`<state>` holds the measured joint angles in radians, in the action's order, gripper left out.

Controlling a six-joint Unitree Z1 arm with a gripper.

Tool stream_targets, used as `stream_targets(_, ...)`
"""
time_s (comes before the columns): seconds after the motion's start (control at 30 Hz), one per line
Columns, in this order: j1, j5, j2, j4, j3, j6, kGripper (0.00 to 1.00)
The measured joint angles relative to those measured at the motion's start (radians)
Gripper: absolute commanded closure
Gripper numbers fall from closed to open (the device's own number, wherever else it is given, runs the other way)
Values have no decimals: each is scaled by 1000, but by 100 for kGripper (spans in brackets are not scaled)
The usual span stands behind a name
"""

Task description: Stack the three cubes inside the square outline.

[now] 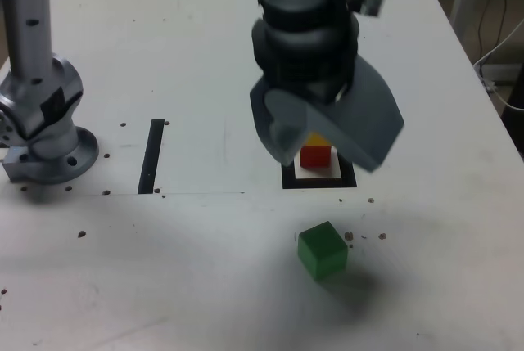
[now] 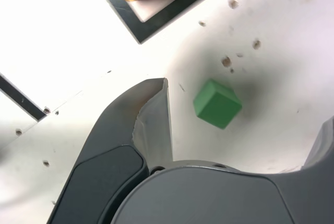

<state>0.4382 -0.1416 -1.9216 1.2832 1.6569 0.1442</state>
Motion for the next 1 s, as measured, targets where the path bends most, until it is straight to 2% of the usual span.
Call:
stream_targets(0.17, 33, -32, -47, -41, 3, 102, 1)
stream_targets(0.47, 36, -44, -79, -93, -45, 162, 2)
stream_targets(1.0, 40, 2, -175, -138, -62, 173, 9)
